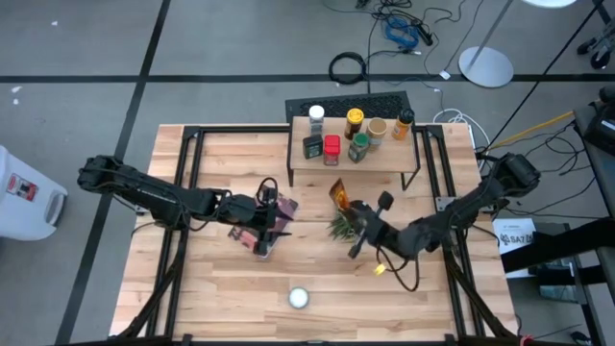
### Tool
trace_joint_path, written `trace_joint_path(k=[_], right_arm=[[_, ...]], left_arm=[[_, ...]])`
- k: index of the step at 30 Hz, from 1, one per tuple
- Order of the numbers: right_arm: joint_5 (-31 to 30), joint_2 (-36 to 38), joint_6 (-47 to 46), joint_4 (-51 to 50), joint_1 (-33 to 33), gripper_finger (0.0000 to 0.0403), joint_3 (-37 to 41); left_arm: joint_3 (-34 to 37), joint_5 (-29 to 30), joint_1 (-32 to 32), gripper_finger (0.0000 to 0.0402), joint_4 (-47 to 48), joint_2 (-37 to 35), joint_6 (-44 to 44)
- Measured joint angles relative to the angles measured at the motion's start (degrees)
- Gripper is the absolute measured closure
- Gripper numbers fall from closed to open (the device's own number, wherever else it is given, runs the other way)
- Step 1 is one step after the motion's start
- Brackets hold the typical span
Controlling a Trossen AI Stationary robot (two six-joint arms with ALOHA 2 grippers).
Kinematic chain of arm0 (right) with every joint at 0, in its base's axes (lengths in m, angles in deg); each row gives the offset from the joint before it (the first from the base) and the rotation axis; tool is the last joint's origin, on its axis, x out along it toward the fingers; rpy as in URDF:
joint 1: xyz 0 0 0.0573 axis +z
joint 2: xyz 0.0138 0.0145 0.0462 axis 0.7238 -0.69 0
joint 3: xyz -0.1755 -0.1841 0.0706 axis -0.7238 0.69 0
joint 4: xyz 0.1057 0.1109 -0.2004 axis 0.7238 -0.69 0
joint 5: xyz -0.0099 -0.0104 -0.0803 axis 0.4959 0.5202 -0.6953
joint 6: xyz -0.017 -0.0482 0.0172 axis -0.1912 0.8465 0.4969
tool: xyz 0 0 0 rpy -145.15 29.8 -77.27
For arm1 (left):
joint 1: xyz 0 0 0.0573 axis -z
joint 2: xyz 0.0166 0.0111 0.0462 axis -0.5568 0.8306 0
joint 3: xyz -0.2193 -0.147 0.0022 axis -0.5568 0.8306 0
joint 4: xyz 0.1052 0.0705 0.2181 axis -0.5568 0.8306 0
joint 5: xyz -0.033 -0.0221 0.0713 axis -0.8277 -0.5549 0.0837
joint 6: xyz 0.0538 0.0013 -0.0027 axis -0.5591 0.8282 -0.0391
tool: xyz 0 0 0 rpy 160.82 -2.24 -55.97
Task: Shelf spices
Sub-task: Put the orange seasoning bag on the shelf
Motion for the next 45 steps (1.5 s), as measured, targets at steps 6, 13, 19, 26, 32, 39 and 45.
trace_joint_path(k=[6,13,19,26,32,39,45], right_arm=[[1.73,1.48,18.81,5.97,-4.12,0.0402,-0.02],[8.51,5.68,25.44,6.57,-12.13,0.0402,0.51],[15.52,10.06,21.99,7.49,-19.19,0.0402,4.4],[16.26,14.81,22.07,15.29,-22.32,0.0403,13.14],[14.9,16.95,23.78,24.43,-22.49,0.0403,20.41],[10.77,18.17,27.58,25.7,-22.02,0.0403,23.0],[7.92,20.46,28.51,25.81,-22.51,0.0403,24.92]], left_arm=[[0.0,-1.25,0.53,0.0203,0.54,0.02,0.45],[0.0,-1.28,0.89,0.0203,1.62,0.0,0.47],[0.0,-1.0,0.87,0.0203,1.36,0.02,0.01],[0.0,-0.34,0.5,0.0203,0.51,0.0,-1.05],[0.0,-0.06,0.37,0.0203,0.59,0.0,-1.36],[0.0,0.3,0.37,0.0203,0.76,0.0,-1.56],[0.0,0.32,0.36,0.0203,1.29,0.01,-1.48]])
